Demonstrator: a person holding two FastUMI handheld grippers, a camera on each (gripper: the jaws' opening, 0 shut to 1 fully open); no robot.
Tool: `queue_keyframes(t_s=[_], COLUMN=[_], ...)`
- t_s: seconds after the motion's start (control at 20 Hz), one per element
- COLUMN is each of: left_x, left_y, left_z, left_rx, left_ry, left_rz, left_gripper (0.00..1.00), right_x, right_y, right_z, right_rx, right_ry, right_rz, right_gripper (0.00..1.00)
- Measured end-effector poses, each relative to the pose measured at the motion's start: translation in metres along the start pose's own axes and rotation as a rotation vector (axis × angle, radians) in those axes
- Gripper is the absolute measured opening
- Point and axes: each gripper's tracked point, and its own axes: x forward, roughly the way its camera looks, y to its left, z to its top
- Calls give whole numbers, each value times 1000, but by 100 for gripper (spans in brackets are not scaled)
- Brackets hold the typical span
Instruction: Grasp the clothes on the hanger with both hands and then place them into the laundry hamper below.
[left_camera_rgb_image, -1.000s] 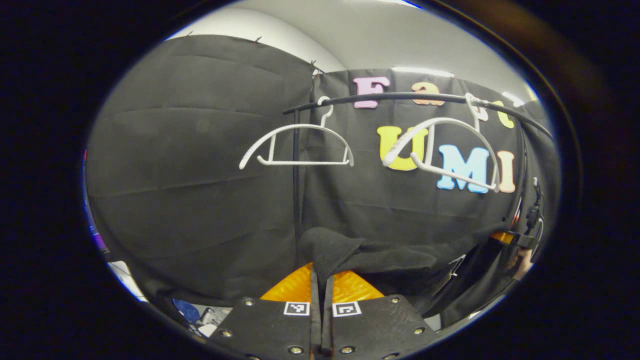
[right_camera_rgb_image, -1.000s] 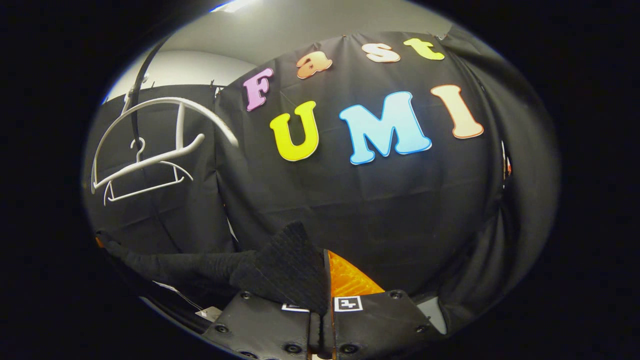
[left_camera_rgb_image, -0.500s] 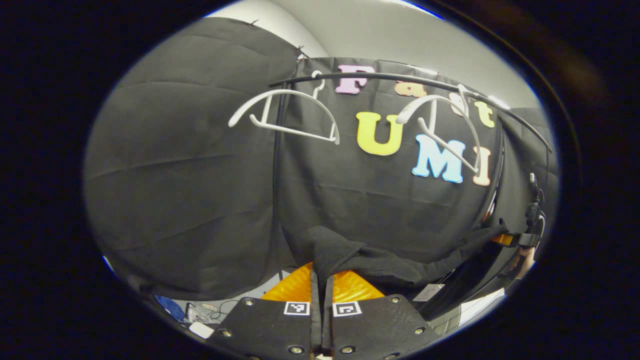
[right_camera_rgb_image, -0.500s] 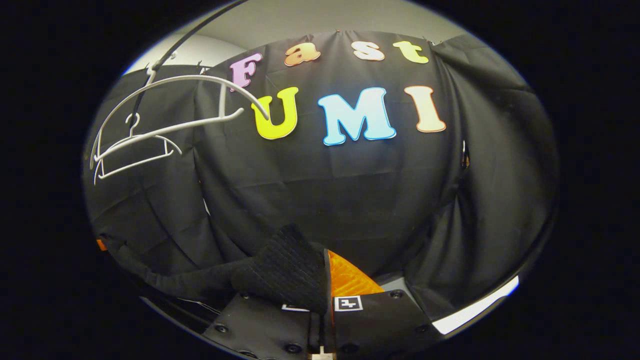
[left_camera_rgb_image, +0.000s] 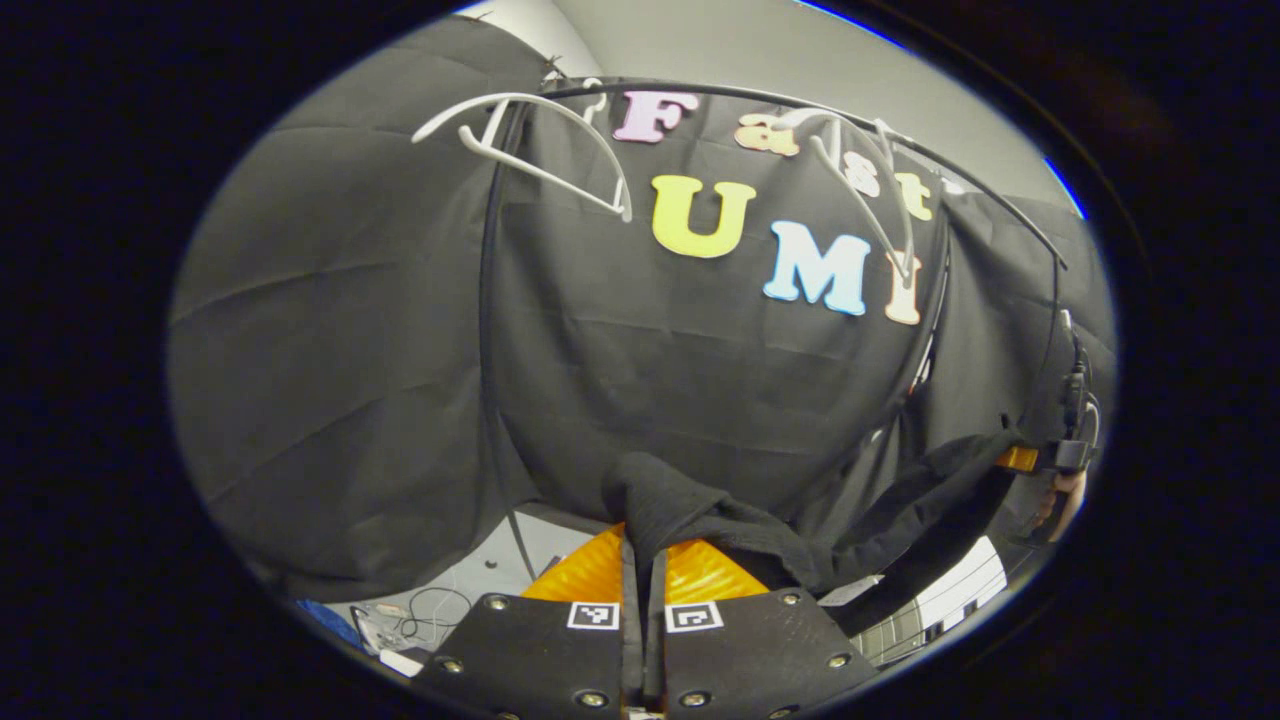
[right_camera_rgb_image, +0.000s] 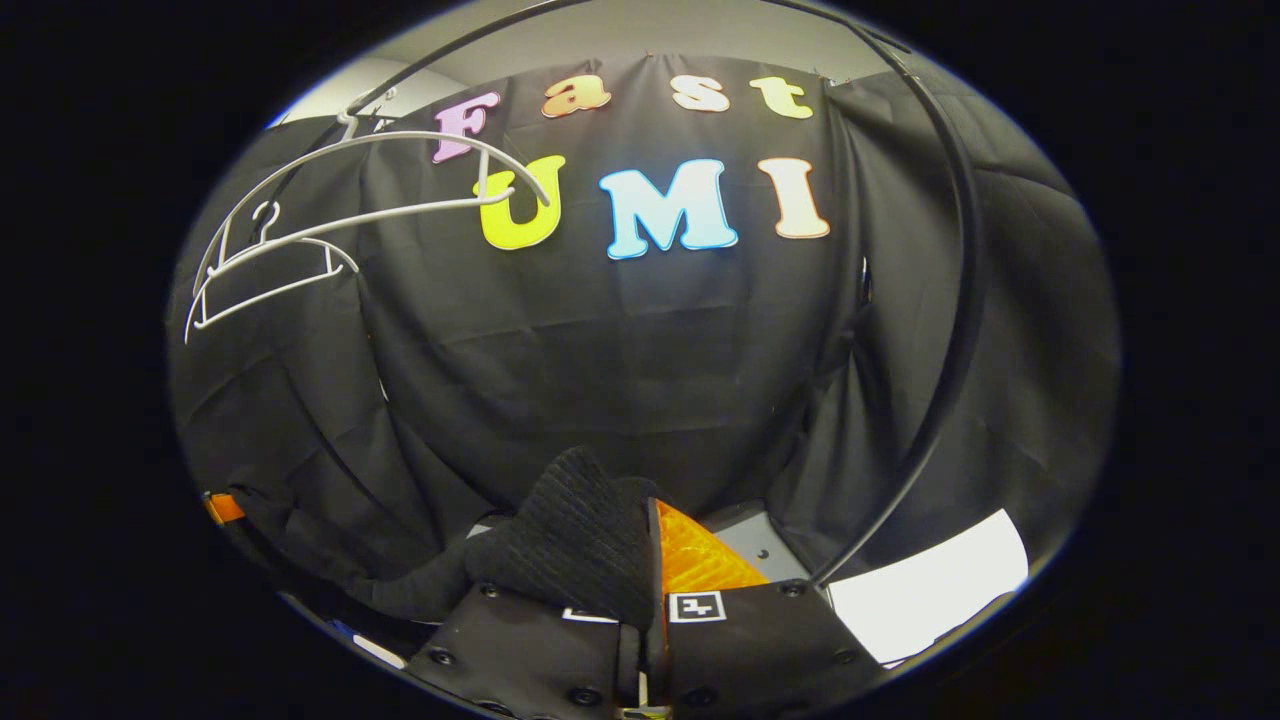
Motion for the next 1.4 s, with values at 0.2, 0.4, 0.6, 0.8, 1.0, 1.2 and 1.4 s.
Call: queue_keyframes(t_s=[0.2, 0.4, 0.6, 0.8, 1.0, 1.2, 1.4], left_x=[11, 27, 36, 49, 62, 85, 105], left_y=[-10, -21, -31, -48, -60, -67, -64], left_z=[-14, -38, -59, -95, -116, -150, -194], left_rx=[28, 66, 66, 100, 142, 166, 168], left_ry=[31, 76, 124, 168, 218, 288, 364], left_rz=[-41, -73, -112, -149, -175, -180, -184], left_gripper=[2, 3, 3, 3, 3, 3, 3], right_x=[-9, -8, -2, 10, 24, 35, 37], right_y=[7, 13, 19, 22, 27, 27, 26], right_z=[-25, -47, -66, -89, -116, -151, -192], right_rx=[20, 43, 57, 93, 124, 130, 152], right_ry=[45, 81, 122, 180, 247, 321, 408], right_rz=[-3, -7, 0, 2, -6, -27, -68], right_gripper=[7, 7, 7, 7, 8, 8, 8])
